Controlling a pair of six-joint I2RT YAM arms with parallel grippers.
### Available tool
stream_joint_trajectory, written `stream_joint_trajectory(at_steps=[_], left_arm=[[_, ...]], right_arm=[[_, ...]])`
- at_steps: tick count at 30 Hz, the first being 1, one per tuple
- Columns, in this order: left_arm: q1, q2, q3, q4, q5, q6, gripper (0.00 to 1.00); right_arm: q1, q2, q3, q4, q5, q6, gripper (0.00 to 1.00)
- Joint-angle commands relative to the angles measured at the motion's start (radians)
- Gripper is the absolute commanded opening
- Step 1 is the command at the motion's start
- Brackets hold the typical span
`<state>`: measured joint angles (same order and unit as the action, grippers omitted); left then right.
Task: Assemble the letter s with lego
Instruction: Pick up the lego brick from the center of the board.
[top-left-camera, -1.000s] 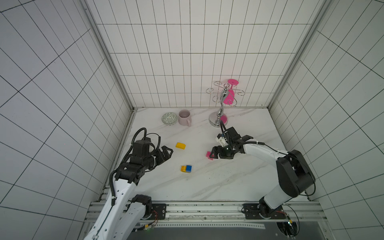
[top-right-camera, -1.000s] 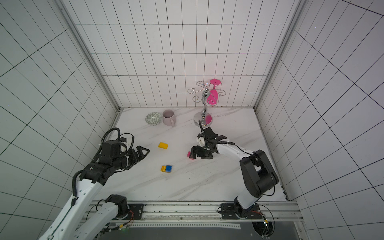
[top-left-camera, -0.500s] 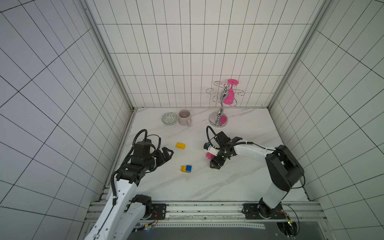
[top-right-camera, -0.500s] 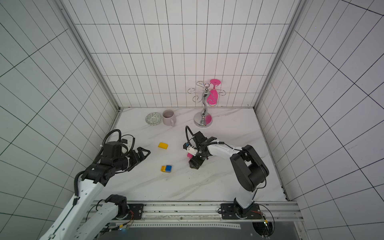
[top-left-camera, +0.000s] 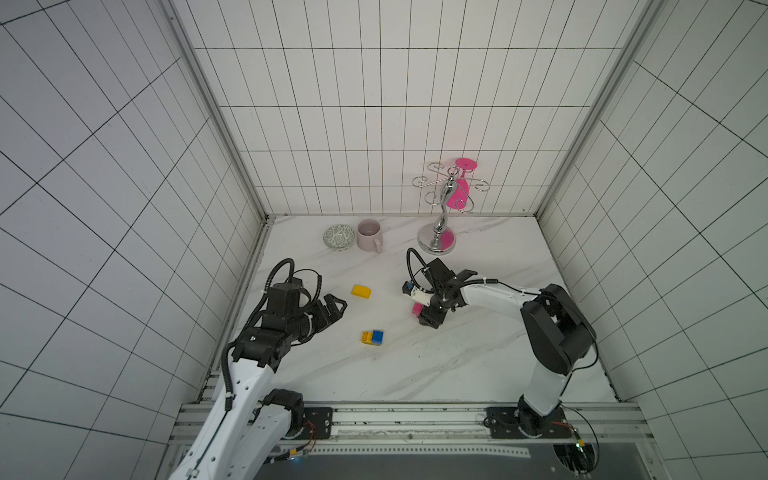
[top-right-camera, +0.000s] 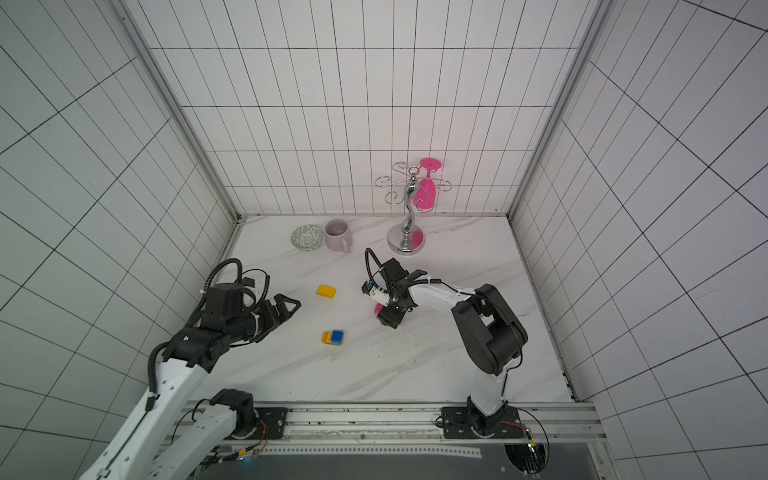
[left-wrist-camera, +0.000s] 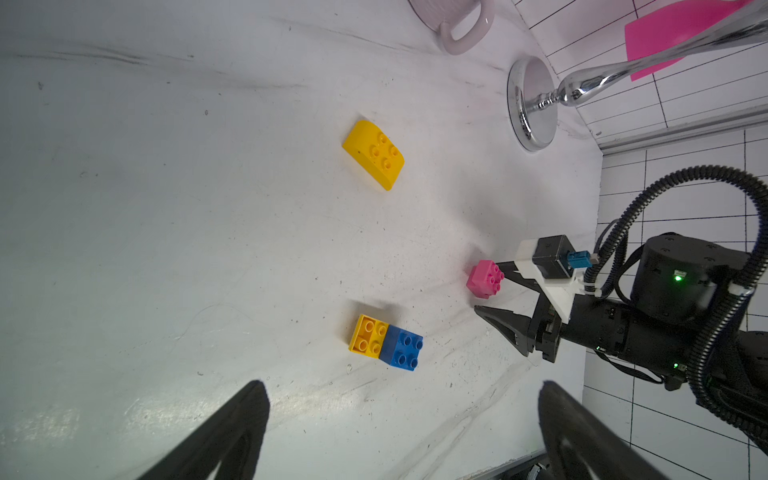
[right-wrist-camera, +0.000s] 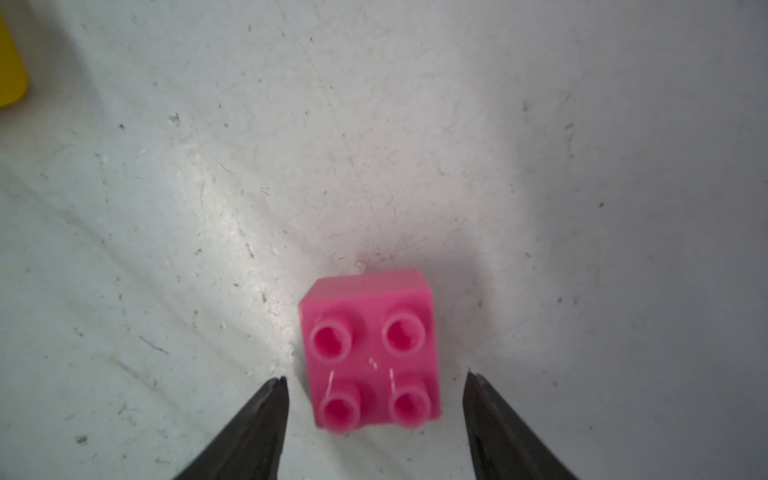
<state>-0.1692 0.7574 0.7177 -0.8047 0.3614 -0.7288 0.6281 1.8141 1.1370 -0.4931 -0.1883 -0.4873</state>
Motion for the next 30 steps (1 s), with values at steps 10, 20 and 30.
stream_joint_trajectory(at_steps=[10, 20, 30], left_arm=[[0.004, -0.003, -0.011, 0.024, -0.007, 0.005, 0.98], [0.005, -0.004, -0.011, 0.023, -0.008, 0.006, 0.98], [0.009, -0.012, -0.008, 0.016, -0.007, 0.005, 0.98]], right_arm=[[-0.008, 0.050, 0.078, -0.064, -0.013, -0.042, 0.46], [-0.002, 0.059, 0.102, -0.062, -0.015, -0.033, 0.33], [0.017, 0.005, 0.088, -0.032, -0.047, 0.007, 0.25]])
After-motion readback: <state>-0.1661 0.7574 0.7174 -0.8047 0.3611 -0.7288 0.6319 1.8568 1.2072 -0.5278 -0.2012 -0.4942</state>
